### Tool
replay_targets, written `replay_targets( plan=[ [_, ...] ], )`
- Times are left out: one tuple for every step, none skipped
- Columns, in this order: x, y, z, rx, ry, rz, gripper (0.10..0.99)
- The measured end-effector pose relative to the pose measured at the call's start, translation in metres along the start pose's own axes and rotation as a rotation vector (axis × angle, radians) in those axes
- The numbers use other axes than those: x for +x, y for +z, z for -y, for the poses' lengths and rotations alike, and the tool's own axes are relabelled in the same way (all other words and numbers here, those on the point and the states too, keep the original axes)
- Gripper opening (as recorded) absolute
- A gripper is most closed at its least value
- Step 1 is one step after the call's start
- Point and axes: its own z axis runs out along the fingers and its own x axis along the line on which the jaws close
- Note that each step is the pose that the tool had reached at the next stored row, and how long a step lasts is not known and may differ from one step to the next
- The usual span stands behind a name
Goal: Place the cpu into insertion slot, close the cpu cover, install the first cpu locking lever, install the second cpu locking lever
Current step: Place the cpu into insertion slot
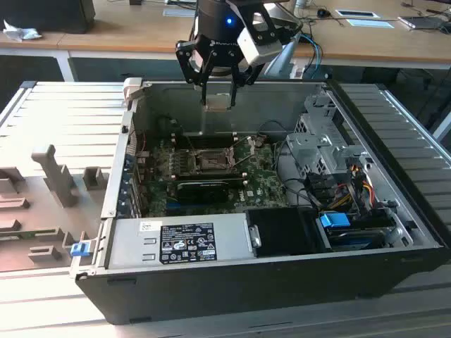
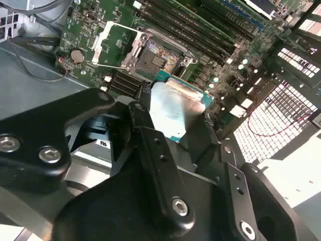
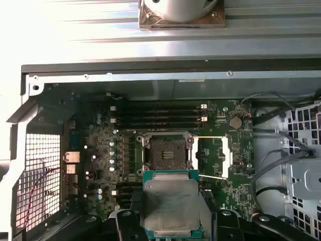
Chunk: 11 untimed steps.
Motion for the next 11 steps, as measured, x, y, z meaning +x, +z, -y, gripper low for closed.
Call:
replay_targets(
  plan=[
    [0.0,0.0,0.0,0.0,0.0,-0.0001,0.525],
    [0.0,0.0,0.0,0.0,0.001,0.0,0.525],
    [0.0,0.0,0.0,0.0,0.002,0.0002,0.525],
    [0.0,0.0,0.0,0.0,0.004,0.0003,0.525],
    [0.0,0.0,0.0,0.0,0.004,0.0003,0.525],
    [0.0,0.0,0.0,0.0,0.005,0.0004,0.525],
    [0.0,0.0,0.0,0.0,0.006,0.0005,0.525],
    [0.0,0.0,0.0,0.0,0.007,0.0006,0.525],
    [0.0,0.0,0.0,0.0,0.008,0.0007,0.525],
    [0.0,0.0,0.0,0.0,0.008,0.0007,0.525],
    [0.0,0.0,0.0,0.0,0.009,0.0007,0.525]
  ],
)
